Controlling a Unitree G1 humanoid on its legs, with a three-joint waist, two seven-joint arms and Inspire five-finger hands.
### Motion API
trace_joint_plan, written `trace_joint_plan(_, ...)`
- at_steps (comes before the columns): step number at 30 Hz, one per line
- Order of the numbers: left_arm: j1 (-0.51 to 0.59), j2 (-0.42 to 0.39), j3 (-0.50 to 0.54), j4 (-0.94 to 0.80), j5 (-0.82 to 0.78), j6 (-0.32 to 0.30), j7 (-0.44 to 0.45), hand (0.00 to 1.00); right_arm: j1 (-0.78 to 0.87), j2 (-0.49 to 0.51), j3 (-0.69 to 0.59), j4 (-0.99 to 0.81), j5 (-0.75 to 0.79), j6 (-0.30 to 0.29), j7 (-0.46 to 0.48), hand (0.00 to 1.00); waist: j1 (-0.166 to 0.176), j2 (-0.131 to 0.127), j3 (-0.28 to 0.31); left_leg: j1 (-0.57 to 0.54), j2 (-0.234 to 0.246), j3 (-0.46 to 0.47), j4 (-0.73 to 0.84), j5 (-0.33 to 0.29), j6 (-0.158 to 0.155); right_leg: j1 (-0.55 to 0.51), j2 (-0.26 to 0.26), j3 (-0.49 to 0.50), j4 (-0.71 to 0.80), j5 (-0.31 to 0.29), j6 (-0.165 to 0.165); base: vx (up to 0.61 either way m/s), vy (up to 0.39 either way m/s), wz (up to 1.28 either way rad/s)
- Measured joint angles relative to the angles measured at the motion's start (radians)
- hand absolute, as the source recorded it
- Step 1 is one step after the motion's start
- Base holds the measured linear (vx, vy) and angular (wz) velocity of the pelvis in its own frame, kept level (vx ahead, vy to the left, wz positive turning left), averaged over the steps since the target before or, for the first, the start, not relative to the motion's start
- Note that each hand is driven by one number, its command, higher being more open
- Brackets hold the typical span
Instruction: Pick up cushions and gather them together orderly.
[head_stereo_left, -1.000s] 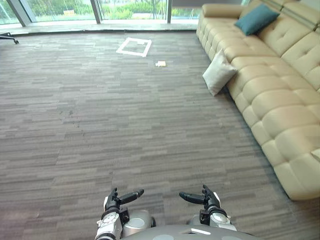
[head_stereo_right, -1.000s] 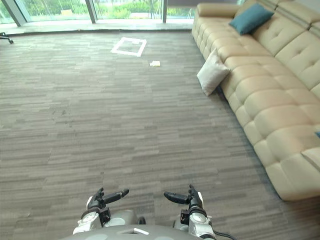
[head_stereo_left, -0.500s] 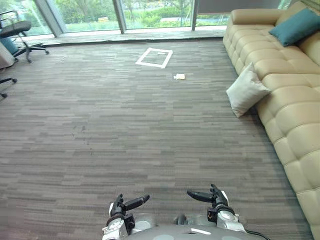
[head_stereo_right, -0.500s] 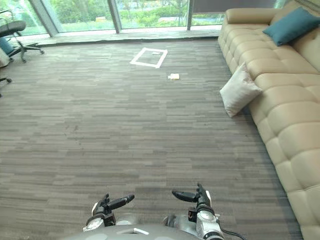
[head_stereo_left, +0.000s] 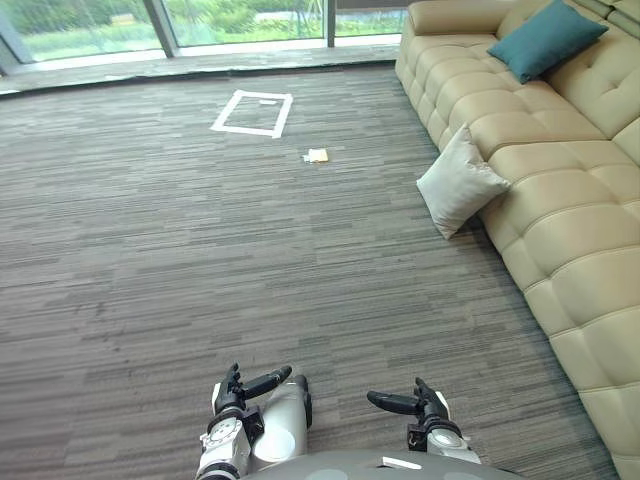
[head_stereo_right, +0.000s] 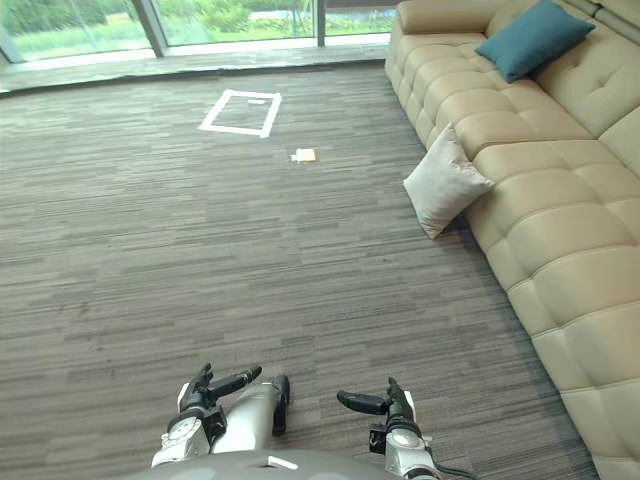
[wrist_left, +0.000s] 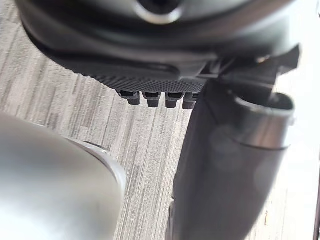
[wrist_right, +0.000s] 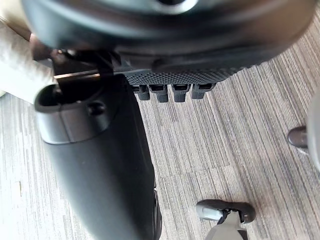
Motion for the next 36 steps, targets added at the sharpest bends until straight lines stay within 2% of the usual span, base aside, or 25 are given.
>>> trace_joint_plan(1, -0.003, 0.002, -0.001, 0.016, 0.0, 0.004, 0.004, 1.0, 0.0, -0.003, 0.0, -0.009, -0.002, -0.002, 0.005, 1.0, -0.005, 0.004, 0.003, 0.056, -0.015, 0.013, 0.001, -0.035, 0.016, -0.067, -0.019, 0.011, 0.195, 0.017, 0.035, 0.42, 0.285, -0.21)
trace_joint_plan(3, -0.001, -0.002, -0.005, 0.031, 0.0, 0.007, 0.011, 1.0, 0.001, -0.006, 0.0, -0.025, -0.002, -0.012, 0.008, 1.0, -0.008, 0.015, 0.009, 0.15, -0.028, 0.017, -0.025, -0.074, 0.025, -0.165, -0.033, -0.022, 0.37, 0.016, 0.035, 0.42, 0.224, -0.07)
trace_joint_plan(4, 0.0, -0.002, -0.007, 0.034, 0.0, 0.007, 0.012, 1.0, 0.002, -0.007, 0.0, -0.028, -0.002, -0.016, 0.008, 1.0, -0.012, 0.021, 0.011, 0.174, -0.03, 0.017, -0.038, -0.082, 0.029, -0.196, -0.036, -0.042, 0.391, 0.012, 0.029, 0.34, 0.129, 0.05)
trace_joint_plan(5, 0.002, 0.0, -0.019, 0.034, -0.002, 0.008, 0.017, 1.0, -0.001, -0.007, 0.001, -0.037, -0.003, -0.025, 0.008, 1.0, -0.012, 0.019, 0.013, 0.248, -0.032, 0.015, -0.087, -0.089, 0.031, -0.267, -0.048, -0.113, 0.368, -0.001, 0.008, 0.31, 0.086, 0.1)
trace_joint_plan(7, 0.006, 0.003, -0.036, 0.034, -0.001, 0.008, 0.015, 1.0, 0.001, -0.007, 0.0, -0.037, -0.003, -0.038, 0.008, 1.0, -0.015, 0.019, 0.013, 0.311, -0.032, 0.006, -0.142, -0.091, 0.033, -0.302, -0.047, -0.187, 0.275, -0.005, -0.002, 0.35, 0.041, 0.12)
trace_joint_plan(8, 0.009, 0.004, -0.041, 0.035, -0.001, 0.008, 0.014, 1.0, 0.0, -0.006, -0.002, -0.041, -0.002, -0.047, 0.008, 1.0, -0.021, 0.019, 0.012, 0.352, -0.032, -0.003, -0.182, -0.093, 0.028, -0.324, -0.038, -0.241, 0.171, -0.003, -0.005, 0.34, -0.005, 0.16)
trace_joint_plan(10, 0.01, 0.005, -0.041, 0.043, 0.0, 0.009, 0.013, 1.0, -0.005, -0.003, -0.003, -0.046, -0.002, -0.053, 0.009, 1.0, -0.03, 0.018, 0.012, 0.39, -0.031, -0.014, -0.213, -0.108, 0.013, -0.357, 0.0, -0.265, -0.01, 0.014, -0.02, 0.35, -0.054, 0.15)
trace_joint_plan(11, 0.01, 0.006, -0.041, 0.045, 0.0, 0.01, 0.013, 1.0, -0.007, -0.003, -0.003, -0.046, -0.002, -0.053, 0.01, 1.0, -0.032, 0.018, 0.012, 0.398, -0.031, -0.017, -0.218, -0.111, 0.01, -0.361, 0.008, -0.264, -0.044, 0.022, -0.027, 0.55, -0.13, 0.18)
trace_joint_plan(12, 0.01, 0.006, -0.041, 0.052, 0.001, 0.01, 0.013, 1.0, -0.013, -0.001, -0.005, -0.046, -0.002, -0.052, 0.012, 1.0, -0.038, 0.021, 0.013, 0.423, -0.031, -0.033, -0.23, -0.123, -0.003, -0.365, 0.032, -0.259, -0.144, 0.082, -0.055, 0.39, -0.1, 0.42)
trace_joint_plan(13, 0.015, 0.006, -0.043, 0.054, 0.003, 0.012, 0.011, 1.0, -0.011, 0.002, -0.011, -0.048, -0.002, -0.05, 0.012, 1.0, -0.047, 0.022, 0.01, 0.44, -0.029, -0.065, -0.236, -0.132, -0.013, -0.341, 0.043, -0.255, -0.176, 0.172, -0.086, 0.53, -0.149, 0.62)
trace_joint_plan(14, 0.02, -0.002, -0.044, 0.059, 0.004, 0.012, 0.008, 1.0, -0.012, -0.005, -0.017, -0.046, -0.003, -0.045, 0.012, 1.0, -0.046, 0.03, 0.002, 0.455, -0.017, -0.097, -0.248, -0.138, -0.022, -0.326, 0.053, -0.272, -0.171, 0.187, -0.132, 0.52, -0.189, 0.64)
trace_joint_plan(15, 0.019, -0.009, -0.044, 0.059, 0.009, 0.012, 0.006, 1.0, -0.018, -0.006, -0.04, -0.039, -0.003, -0.039, 0.011, 1.0, -0.042, 0.041, -0.002, 0.452, -0.009, -0.121, -0.24, -0.136, -0.025, -0.326, 0.056, -0.282, -0.152, 0.156, -0.139, 0.7, -0.277, 0.47)
trace_joint_plan(17, 0.022, -0.021, -0.041, 0.059, 0.025, 0.013, 0.005, 1.0, -0.019, -0.007, -0.051, -0.032, -0.003, -0.032, 0.007, 1.0, -0.043, 0.06, -0.011, 0.438, 0.008, -0.153, -0.18, -0.137, -0.026, -0.299, 0.068, -0.303, -0.16, 0.123, -0.151, 0.45, -0.209, 0.26)
trace_joint_plan(18, 0.021, -0.024, -0.039, 0.058, 0.034, 0.013, 0.001, 1.0, -0.017, -0.012, -0.052, -0.03, -0.003, -0.026, 0.007, 1.0, -0.043, 0.067, -0.01, 0.411, 0.018, -0.165, -0.09, -0.137, -0.033, -0.257, 0.081, -0.312, -0.195, 0.118, -0.155, 0.38, -0.197, 0.22)
trace_joint_plan(19, 0.021, -0.023, -0.037, 0.051, 0.039, 0.013, -0.005, 1.0, -0.012, -0.014, -0.052, -0.03, -0.003, -0.02, 0.006, 1.0, -0.044, 0.072, -0.01, 0.345, 0.03, -0.174, 0.083, -0.123, -0.108, -0.196, 0.099, -0.317, -0.258, 0.118, -0.155, 0.36, -0.187, 0.19)
trace_joint_plan(20, 0.021, -0.022, -0.034, 0.048, 0.04, 0.01, -0.008, 1.0, -0.008, -0.017, -0.051, -0.03, -0.003, -0.019, 0.005, 1.0, -0.041, 0.073, -0.01, 0.297, 0.041, -0.177, 0.195, -0.109, -0.143, -0.165, 0.108, -0.316, -0.29, 0.117, -0.157, 0.33, -0.175, 0.12)
trace_joint_plan(21, 0.022, -0.027, -0.026, 0.042, 0.04, 0.007, -0.007, 1.0, -0.003, -0.019, -0.051, -0.03, -0.002, -0.019, 0.005, 1.0, -0.039, 0.075, -0.01, 0.229, 0.059, -0.17, 0.342, -0.119, -0.151, -0.121, 0.125, -0.314, -0.327, 0.115, -0.161, 0.27, -0.089, -0.04)
trace_joint_plan(22, 0.021, -0.031, -0.022, 0.028, 0.038, 0.006, -0.005, 1.0, -0.004, -0.022, -0.051, -0.015, -0.002, -0.017, 0.004, 1.0, -0.034, 0.077, -0.008, 0.164, 0.072, -0.161, 0.437, -0.143, -0.129, -0.062, 0.136, -0.306, -0.363, 0.112, -0.166, 0.26, -0.053, -0.14)
trace_joint_plan(25, 0.021, -0.031, -0.023, 0.008, 0.037, 0.002, -0.006, 1.0, -0.002, -0.02, -0.05, 0.001, -0.002, -0.016, 0.003, 1.0, -0.012, 0.063, -0.004, 0.087, 0.086, -0.1, 0.375, -0.178, -0.1, 0.0, 0.133, -0.27, -0.407, 0.112, -0.164, 0.22, 0.025, -0.42)
trace_joint_plan(28, 0.017, -0.028, -0.022, 0.003, 0.037, -0.003, -0.007, 1.0, -0.003, -0.019, -0.05, 0.0, 0.0, -0.016, -0.002, 1.0, -0.009, 0.057, -0.001, 0.023, 0.083, -0.096, 0.159, -0.175, -0.09, 0.034, 0.11, -0.226, -0.436, 0.104, -0.141, 0.24, 0.113, -0.43)
trace_joint_plan(30, 0.008, -0.023, -0.02, 0.003, 0.031, -0.005, -0.006, 1.0, -0.003, -0.02, -0.049, 0.0, 0.0, -0.014, -0.009, 1.0, -0.009, 0.045, 0.006, -0.02, 0.059, -0.143, 0.032, -0.128, -0.089, 0.057, 0.077, -0.201, -0.441, 0.079, -0.113, 0.32, 0.22, -0.26)
trace_joint_plan(32, 0.01, -0.026, -0.02, -0.001, 0.027, -0.01, -0.004, 1.0, -0.002, -0.026, -0.039, 0.006, -0.001, -0.01, -0.014, 1.0, -0.006, 0.049, 0.004, -0.031, 0.048, -0.185, -0.082, -0.052, -0.112, 0.073, 0.054, -0.168, -0.428, 0.036, -0.075, 0.39, 0.333, -0.46)
trace_joint_plan(33, 0.011, -0.026, -0.02, 0.001, 0.019, -0.012, -0.001, 1.0, -0.002, -0.028, -0.023, 0.007, -0.001, -0.007, -0.013, 1.0, -0.004, 0.05, 0.002, -0.023, 0.05, -0.183, -0.07, 0.038, -0.111, 0.082, 0.044, -0.131, -0.405, -0.001, -0.051, 0.4, 0.328, -0.67)
trace_joint_plan(34, 0.011, -0.024, -0.019, 0.0, 0.016, -0.013, -0.001, 1.0, -0.002, -0.027, -0.014, 0.008, -0.001, -0.007, -0.013, 1.0, -0.003, 0.049, -0.001, -0.017, 0.044, -0.176, -0.052, 0.074, -0.097, 0.09, 0.034, -0.106, -0.4, -0.014, -0.042, 0.43, 0.338, -0.75)
trace_joint_plan(36, 0.01, -0.003, -0.016, -0.001, 0.019, -0.012, -0.005, 1.0, 0.003, -0.003, -0.009, 0.012, -0.001, -0.005, -0.01, 1.0, -0.002, 0.01, -0.015, -0.023, 0.026, -0.119, 0.02, 0.0, -0.071, 0.088, -0.003, -0.037, -0.379, -0.024, -0.037, 0.33, 0.24, -0.69)
